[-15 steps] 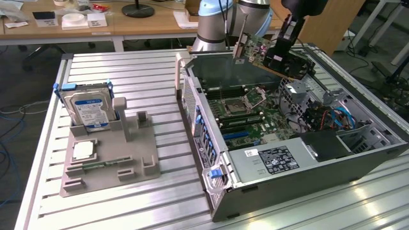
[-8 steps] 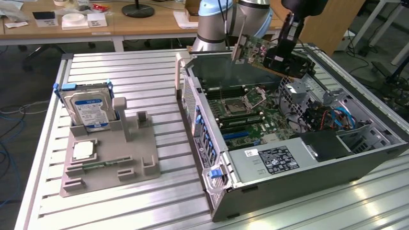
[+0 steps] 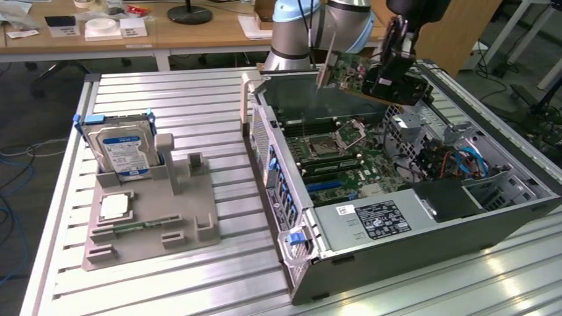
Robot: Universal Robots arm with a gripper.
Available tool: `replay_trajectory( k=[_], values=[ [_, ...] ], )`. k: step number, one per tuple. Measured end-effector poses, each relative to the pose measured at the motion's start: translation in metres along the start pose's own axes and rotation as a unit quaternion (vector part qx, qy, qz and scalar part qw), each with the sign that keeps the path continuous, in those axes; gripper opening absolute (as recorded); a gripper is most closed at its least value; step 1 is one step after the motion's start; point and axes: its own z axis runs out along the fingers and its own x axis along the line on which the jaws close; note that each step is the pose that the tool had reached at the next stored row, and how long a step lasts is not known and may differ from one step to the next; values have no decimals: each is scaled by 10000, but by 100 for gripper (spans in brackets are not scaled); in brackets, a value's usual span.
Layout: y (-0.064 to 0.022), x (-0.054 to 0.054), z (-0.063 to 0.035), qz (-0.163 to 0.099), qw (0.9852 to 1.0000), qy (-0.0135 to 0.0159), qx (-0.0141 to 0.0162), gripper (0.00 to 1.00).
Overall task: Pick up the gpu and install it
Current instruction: 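Insert the gpu into the slot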
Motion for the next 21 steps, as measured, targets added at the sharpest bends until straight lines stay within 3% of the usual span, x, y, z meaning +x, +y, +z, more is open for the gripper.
replay_trajectory(
  k=[5,11,12,15,16,18,21],
  values=[
    [-1,0,11,-458,9989,7,-1,28],
    [0,1,28,-977,9952,10,10,28],
    [-1,1,31,-994,9950,-7,51,28],
    [-1,0,39,-1000,9947,-84,218,28],
    [-1,1,44,-1008,9946,-97,247,28],
    [-2,1,58,-1118,9933,-103,257,28],
    [-2,1,79,-1383,9900,-104,251,28]
  ],
)
